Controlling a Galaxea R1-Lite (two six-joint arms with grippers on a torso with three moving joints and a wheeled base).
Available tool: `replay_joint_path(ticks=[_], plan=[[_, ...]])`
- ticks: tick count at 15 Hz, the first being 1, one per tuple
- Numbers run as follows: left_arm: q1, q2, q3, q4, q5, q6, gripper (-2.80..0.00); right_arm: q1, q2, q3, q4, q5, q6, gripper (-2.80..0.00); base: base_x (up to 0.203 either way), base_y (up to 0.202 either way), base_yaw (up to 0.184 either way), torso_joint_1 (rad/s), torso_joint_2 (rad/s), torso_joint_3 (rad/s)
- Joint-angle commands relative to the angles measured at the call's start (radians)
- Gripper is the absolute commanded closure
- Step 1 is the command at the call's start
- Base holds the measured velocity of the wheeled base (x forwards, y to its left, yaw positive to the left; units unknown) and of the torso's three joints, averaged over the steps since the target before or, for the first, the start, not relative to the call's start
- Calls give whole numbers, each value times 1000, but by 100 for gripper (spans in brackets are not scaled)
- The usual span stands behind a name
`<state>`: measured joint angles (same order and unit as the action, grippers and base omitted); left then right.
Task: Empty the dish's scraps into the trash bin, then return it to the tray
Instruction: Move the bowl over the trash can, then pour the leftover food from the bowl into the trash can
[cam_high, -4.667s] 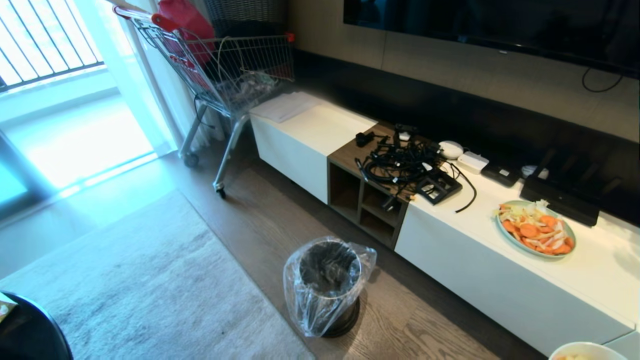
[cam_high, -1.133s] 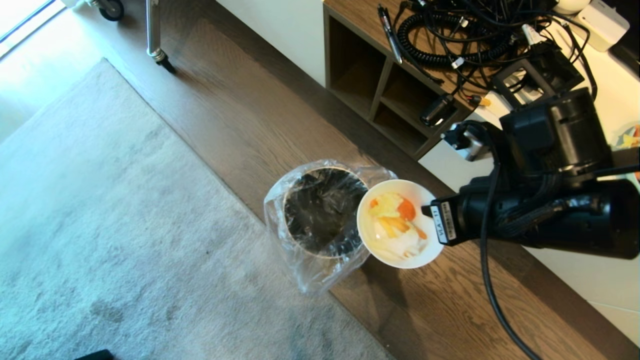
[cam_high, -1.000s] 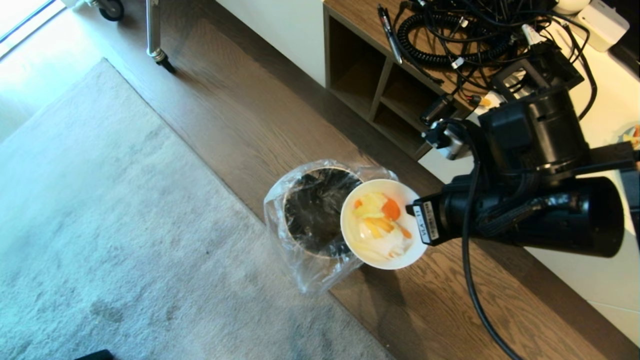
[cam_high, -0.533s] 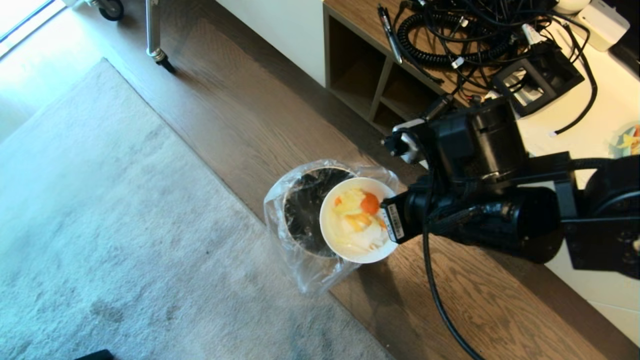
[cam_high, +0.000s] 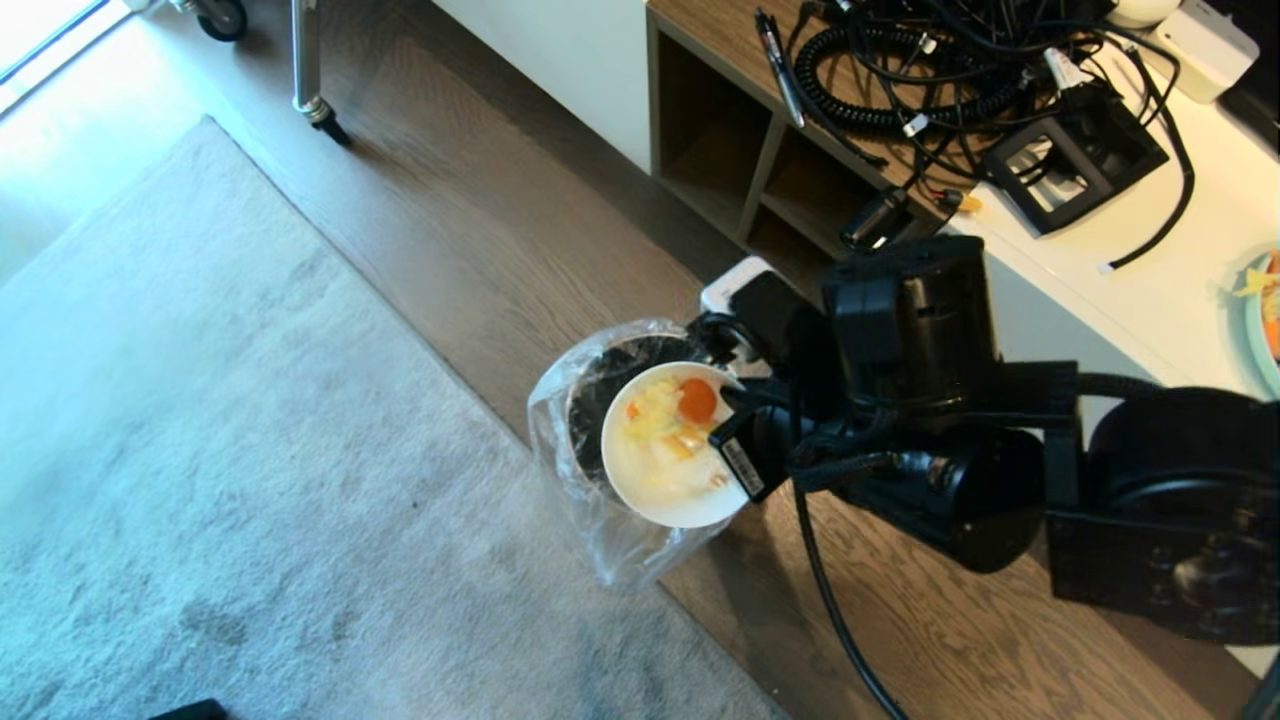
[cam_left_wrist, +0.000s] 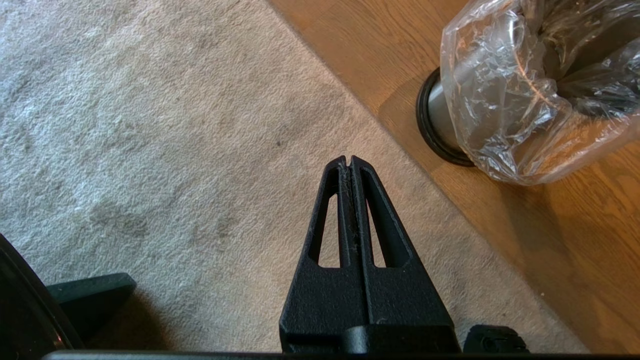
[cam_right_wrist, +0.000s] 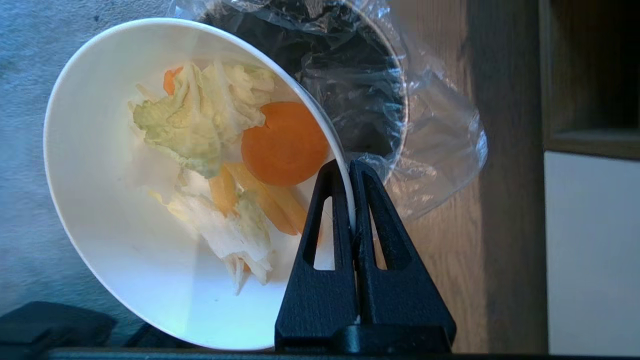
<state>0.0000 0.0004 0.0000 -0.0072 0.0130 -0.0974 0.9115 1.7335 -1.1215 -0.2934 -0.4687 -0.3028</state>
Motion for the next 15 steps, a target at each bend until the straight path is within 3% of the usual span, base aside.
replay_joint_path(ticks=[1, 7, 15], plan=[[0, 0, 0, 0, 1, -1, 0, 1, 17, 75, -108, -4, -99, 0, 0, 0, 0, 0, 0, 0], [0, 0, 0, 0, 1, -1, 0, -2, 134, 109, -429, -4, -344, 0, 0, 0, 0, 0, 0, 0], [0, 0, 0, 0, 1, -1, 0, -52, 259, 138, -1009, 3, -755, 0, 0, 0, 0, 0, 0, 0]])
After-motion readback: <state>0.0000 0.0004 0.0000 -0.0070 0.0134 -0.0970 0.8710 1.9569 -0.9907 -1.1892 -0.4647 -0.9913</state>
